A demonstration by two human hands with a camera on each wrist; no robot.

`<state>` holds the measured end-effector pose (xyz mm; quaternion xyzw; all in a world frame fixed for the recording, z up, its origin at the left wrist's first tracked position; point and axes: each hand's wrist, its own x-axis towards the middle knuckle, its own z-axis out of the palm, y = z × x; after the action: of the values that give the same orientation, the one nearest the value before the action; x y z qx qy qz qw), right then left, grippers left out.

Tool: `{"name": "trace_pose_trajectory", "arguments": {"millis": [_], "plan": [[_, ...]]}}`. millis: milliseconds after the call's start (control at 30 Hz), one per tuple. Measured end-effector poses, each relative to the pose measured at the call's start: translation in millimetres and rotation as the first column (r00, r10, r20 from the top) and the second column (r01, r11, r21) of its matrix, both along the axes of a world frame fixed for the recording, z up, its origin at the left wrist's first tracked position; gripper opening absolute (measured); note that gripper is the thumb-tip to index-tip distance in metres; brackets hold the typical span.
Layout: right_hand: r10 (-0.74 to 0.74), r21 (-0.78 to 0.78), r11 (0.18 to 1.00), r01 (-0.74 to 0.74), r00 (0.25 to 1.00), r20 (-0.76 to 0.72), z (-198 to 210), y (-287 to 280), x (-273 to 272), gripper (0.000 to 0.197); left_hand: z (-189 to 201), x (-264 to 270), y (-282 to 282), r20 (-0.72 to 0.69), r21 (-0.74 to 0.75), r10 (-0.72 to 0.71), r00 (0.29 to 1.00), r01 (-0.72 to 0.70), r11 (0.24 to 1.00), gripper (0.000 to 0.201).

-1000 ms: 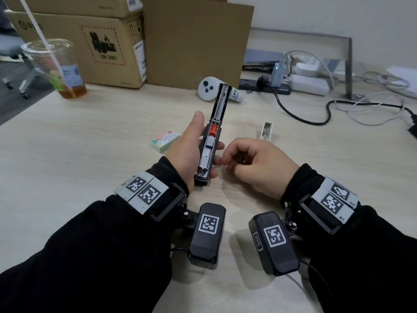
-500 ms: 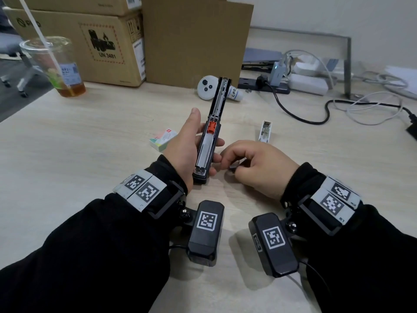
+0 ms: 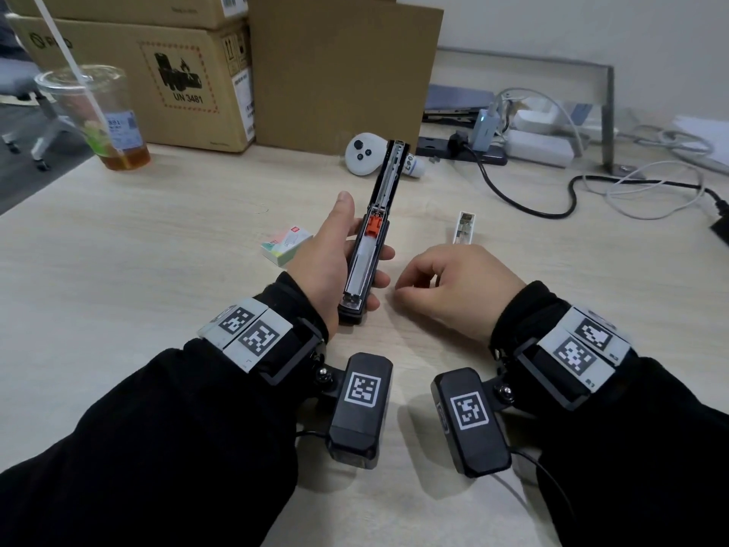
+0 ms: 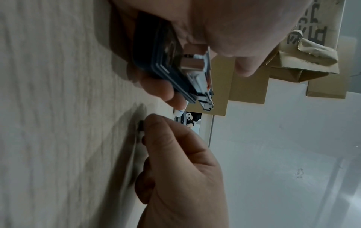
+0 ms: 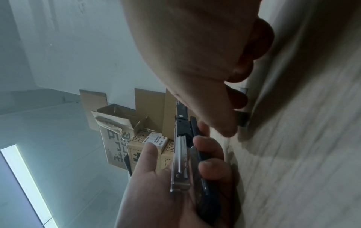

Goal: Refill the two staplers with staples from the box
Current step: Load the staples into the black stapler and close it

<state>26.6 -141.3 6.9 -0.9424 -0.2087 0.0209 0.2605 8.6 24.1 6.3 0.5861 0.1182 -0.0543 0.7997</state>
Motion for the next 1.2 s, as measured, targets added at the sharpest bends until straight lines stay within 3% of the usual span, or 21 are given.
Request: {"name": "trace_pose_trajectory", "arguments": {"millis": [100,233,300,400,600,767,900,1067,1200], "plan": [[-0.019,0.067,0.998,0.018,1.000,0.023,-2,-1,-1,0.006,0,0,-1,0.001,-0.011,-0.005,1.000,0.005,1.000,0.057],[-0.162,0.427,0.900,0.085,0.976,0.146,0,-1,-2,0.007,-1,0,0,-0.003,-0.017,-0.027,1.000,0.027,0.999,0.062],[-0.178,0.518,0.852,0.076,0.973,0.150,0,2,-1,0.015,-1,0,0,-0.010,-0.007,-0.045,0.999,0.045,0.999,0.065],[-0.150,0.573,0.817,0.059,0.982,0.113,-2,4,-1,0.029,-2,0,-1,0.000,0.017,-0.069,0.998,0.068,0.998,0.064],[-0.148,0.584,0.806,0.096,0.988,0.042,-4,9,-3,0.027,-4,0,-1,0.013,0.049,-0.093,0.996,0.092,0.995,0.065],[-0.231,0.456,0.869,0.190,0.972,0.034,-5,2,2,0.019,-2,-1,-1,-0.004,0.042,-0.083,0.997,0.083,0.996,0.060],[-0.179,0.109,0.979,0.172,0.983,0.053,6,-8,1,0.014,-2,1,-1,-0.006,0.036,-0.080,0.997,0.080,0.996,0.060],[-0.238,-0.127,0.964,0.236,0.971,-0.003,23,-26,2,0.018,-3,0,0,-0.008,0.043,-0.078,0.997,0.078,0.996,0.060],[-0.261,-0.185,0.953,0.240,0.960,-0.103,25,-28,-2,0.027,-2,0,0,-0.009,0.055,-0.078,0.997,0.079,0.995,0.059]]}}
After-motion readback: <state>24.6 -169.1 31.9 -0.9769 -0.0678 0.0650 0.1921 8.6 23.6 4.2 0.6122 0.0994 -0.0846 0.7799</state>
